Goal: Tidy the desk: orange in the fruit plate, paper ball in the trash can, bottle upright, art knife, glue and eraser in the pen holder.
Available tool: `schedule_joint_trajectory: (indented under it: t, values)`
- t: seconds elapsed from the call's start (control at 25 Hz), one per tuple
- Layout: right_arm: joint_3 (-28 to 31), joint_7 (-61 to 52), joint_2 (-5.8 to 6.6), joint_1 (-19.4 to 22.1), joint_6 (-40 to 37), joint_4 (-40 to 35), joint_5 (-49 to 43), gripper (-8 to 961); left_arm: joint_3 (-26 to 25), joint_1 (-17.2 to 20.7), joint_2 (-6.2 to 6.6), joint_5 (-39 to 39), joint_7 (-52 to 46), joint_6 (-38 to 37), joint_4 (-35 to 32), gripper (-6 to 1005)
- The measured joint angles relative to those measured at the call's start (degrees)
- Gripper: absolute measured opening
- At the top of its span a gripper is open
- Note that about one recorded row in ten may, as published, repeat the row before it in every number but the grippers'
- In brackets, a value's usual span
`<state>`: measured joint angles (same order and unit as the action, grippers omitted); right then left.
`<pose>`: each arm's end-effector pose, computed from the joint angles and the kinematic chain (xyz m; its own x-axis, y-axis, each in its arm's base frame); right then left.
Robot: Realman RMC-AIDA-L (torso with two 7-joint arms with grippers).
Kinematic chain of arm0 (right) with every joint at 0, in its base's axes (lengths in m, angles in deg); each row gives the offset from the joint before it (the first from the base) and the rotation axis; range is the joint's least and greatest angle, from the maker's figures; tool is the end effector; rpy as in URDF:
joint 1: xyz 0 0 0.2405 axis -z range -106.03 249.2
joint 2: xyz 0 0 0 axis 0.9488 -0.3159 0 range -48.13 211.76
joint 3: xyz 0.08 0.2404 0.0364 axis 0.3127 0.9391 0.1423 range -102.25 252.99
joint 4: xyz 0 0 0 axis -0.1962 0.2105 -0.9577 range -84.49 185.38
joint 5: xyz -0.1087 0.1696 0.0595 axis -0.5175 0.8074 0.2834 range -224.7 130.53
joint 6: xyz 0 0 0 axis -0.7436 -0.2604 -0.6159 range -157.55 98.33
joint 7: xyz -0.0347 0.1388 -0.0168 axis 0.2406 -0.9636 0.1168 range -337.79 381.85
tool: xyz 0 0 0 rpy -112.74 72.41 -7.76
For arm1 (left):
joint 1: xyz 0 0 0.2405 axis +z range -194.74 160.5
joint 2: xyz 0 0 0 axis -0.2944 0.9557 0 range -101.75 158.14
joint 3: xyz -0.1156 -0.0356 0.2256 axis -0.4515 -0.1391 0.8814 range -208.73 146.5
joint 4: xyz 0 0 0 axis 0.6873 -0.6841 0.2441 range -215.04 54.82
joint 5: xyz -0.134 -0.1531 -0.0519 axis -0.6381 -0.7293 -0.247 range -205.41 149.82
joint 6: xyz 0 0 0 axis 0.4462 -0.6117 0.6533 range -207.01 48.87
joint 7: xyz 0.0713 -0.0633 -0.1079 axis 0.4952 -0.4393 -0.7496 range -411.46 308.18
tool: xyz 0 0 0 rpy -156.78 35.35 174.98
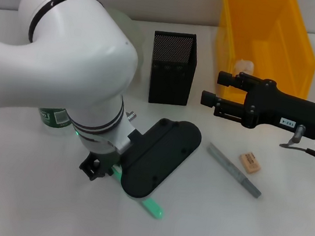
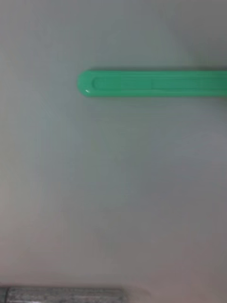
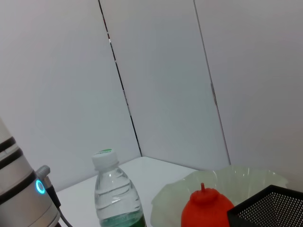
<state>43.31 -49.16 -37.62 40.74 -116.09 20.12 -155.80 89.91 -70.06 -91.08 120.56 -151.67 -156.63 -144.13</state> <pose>0.2664 0.3373 -0.0004 0.7044 -0.2722 -0.6556 -0.5202 -0.8263 -0.2159 -0.1211 0.3307 -0.1179 0.4187 -0.6954 -0.5841 -0.6171 -0.6897 0.3788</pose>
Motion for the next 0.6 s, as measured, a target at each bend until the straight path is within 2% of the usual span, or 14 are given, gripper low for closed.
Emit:
schedule_joint_trajectory:
  t: [0.44, 0.6]
  values:
    - [0.4, 0.0, 0.00, 0.3, 0.0, 0.0, 0.0, 740, -0.5, 0.6, 0.00, 1.5, -1.0, -1.9, -2.7, 183]
    - [1.1, 0.0, 0.06, 0.5, 0.0, 0.0, 0.2, 740, -0.9, 2.4, 0.00, 3.8, -1.3, -3.5, -6.5, 183]
